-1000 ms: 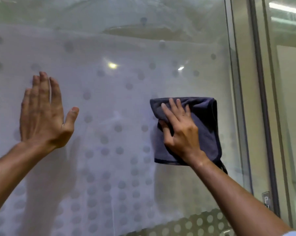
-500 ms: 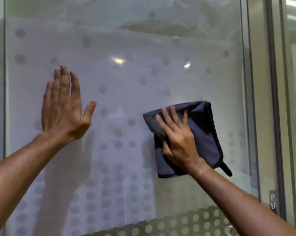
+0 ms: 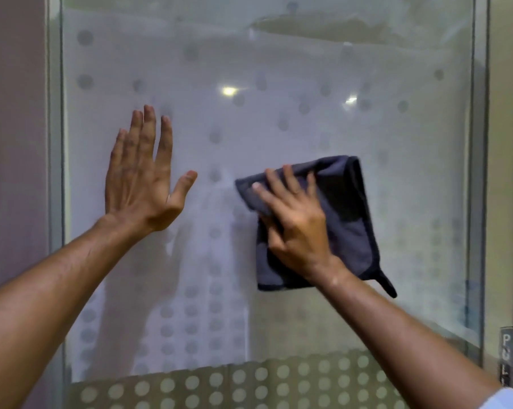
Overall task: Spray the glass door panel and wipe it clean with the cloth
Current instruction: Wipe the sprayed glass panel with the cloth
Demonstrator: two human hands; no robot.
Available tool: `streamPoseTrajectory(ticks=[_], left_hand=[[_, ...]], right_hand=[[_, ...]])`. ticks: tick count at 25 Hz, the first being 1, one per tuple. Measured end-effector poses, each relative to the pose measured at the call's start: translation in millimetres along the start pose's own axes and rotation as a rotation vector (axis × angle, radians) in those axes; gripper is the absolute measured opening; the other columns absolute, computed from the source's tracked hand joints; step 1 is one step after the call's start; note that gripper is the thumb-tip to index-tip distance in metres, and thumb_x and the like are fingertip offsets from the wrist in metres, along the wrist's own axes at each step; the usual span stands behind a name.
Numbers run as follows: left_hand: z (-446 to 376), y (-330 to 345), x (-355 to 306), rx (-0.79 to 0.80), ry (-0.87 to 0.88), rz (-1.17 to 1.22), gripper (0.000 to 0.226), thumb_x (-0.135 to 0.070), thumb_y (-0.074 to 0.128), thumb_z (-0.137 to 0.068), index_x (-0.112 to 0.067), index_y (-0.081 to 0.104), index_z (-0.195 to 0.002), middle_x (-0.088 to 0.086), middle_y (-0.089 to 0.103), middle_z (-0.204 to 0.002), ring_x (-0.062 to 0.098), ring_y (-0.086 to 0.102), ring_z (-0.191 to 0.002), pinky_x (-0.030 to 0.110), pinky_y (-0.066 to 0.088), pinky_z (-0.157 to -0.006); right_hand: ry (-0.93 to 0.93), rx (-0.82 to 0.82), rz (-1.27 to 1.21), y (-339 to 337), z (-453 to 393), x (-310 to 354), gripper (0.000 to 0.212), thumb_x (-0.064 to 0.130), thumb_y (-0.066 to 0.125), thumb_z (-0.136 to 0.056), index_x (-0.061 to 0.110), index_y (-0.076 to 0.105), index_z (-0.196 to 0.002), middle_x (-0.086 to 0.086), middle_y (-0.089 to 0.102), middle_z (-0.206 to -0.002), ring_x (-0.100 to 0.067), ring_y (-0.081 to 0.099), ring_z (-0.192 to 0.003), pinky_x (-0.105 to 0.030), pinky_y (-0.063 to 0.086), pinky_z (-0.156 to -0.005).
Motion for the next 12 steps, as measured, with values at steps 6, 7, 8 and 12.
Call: streamPoseTrajectory(ticks=[6, 7, 8, 12], left_hand=[[21, 0, 12, 0.039, 0.018, -0.006, 0.088, -0.059, 0.028, -0.088, -0.012, -0.007, -0.155, 0.012, -0.011, -0.163, 0.021, -0.014, -0.15, 0.037, -0.008, -0.122], [26, -1, 17, 0.044, 0.011, -0.009, 0.089, -0.06, 0.027, -0.088, -0.012, -0.007, -0.155, 0.012, -0.011, -0.163, 0.021, -0.014, -0.15, 0.038, -0.008, -0.122], [29, -1, 20, 0.047, 0.005, -0.009, 0.089, -0.06, 0.026, -0.088, -0.011, -0.007, -0.155, 0.012, -0.011, -0.163, 0.022, -0.014, -0.15, 0.039, -0.007, -0.122], [31, 1, 20, 0.041, 0.008, -0.006, 0.089, -0.06, 0.026, -0.089, -0.011, -0.007, -0.155, 0.012, -0.012, -0.163, 0.022, -0.014, -0.15, 0.041, -0.005, -0.123]], right_hand=[[-0.226, 0.216, -0.122, 9, 62, 19, 0.044, 0.005, 0.054, -0.09, 0.002, 0.057, -0.134, -0.023, 0.041, -0.148, -0.038, 0.031, -0.143, -0.05, 0.025, -0.117], [-0.175, 0.176, -0.1, 6, 56, 9, 0.042, 0.006, 0.052, -0.091, 0.003, 0.058, -0.133, -0.024, 0.043, -0.147, -0.038, 0.034, -0.141, -0.051, 0.028, -0.116], [-0.103, 0.11, -0.048, 3, 44, 2, 0.043, 0.008, 0.052, -0.09, 0.006, 0.059, -0.133, -0.023, 0.046, -0.145, -0.038, 0.038, -0.139, -0.053, 0.029, -0.115], [0.119, -0.085, 0.062, 5, -20, 10, 0.048, 0.013, 0.055, -0.086, 0.014, 0.06, -0.133, -0.013, 0.052, -0.144, -0.035, 0.043, -0.137, -0.06, 0.026, -0.114]])
Point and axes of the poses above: each hand's wrist, its own z-axis away from the middle knuckle, its own y-axis out of the palm, x = y × z, the point moved 5 cm from there along -z, towards the middle knuckle
